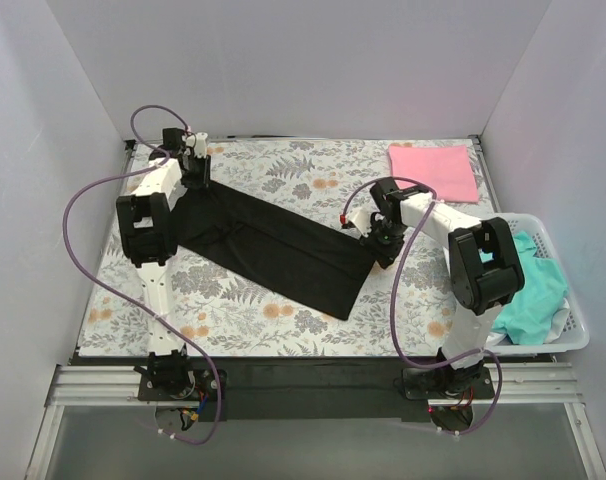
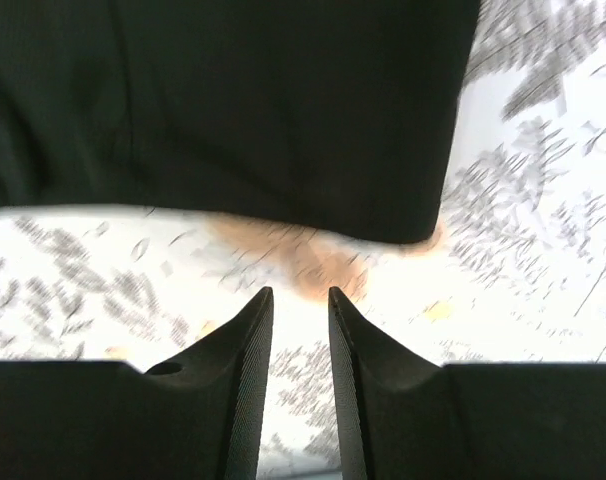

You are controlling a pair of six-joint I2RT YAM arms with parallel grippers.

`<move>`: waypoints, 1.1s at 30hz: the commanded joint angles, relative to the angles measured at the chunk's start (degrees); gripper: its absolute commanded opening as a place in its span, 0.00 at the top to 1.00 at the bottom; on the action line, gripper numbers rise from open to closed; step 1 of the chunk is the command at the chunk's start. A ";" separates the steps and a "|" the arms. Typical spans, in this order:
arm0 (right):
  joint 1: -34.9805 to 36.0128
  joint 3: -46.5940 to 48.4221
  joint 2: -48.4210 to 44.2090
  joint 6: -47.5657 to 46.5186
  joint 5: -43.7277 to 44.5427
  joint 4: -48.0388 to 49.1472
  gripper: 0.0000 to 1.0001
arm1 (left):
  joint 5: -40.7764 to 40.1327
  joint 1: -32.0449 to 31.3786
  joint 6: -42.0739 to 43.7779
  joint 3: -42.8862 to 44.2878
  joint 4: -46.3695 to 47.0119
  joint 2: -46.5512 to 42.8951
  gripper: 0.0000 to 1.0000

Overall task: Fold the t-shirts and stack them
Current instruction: Fold the tshirt

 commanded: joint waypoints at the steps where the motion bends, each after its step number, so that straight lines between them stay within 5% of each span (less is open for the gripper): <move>1: 0.50 -0.09 -4.63 0.70 -1.73 -3.44 0.64 | 4.03 -1.46 1.83 9.03 -2.45 4.89 0.75; 3: 0.50 1.14 -5.60 0.78 -1.46 -3.87 0.64 | 6.06 -1.64 -0.18 16.07 -3.34 4.82 0.73; 6: 0.50 4.30 -5.52 1.05 -3.47 -4.14 0.64 | 5.63 -1.55 -2.04 15.22 -1.32 0.00 0.70; 11: 1.82 9.57 -2.01 1.14 -4.27 -4.76 0.65 | 4.75 -1.64 -3.62 3.63 1.23 -13.52 0.66; 20: 6.65 13.10 5.64 1.31 -3.66 -4.23 0.69 | 3.79 -1.46 -5.29 -18.35 -1.06 -25.32 0.66; 33: 14.20 -5.35 1.79 0.26 -2.16 -0.19 0.73 | -2.10 -0.41 -10.30 -27.95 -2.28 -27.01 0.67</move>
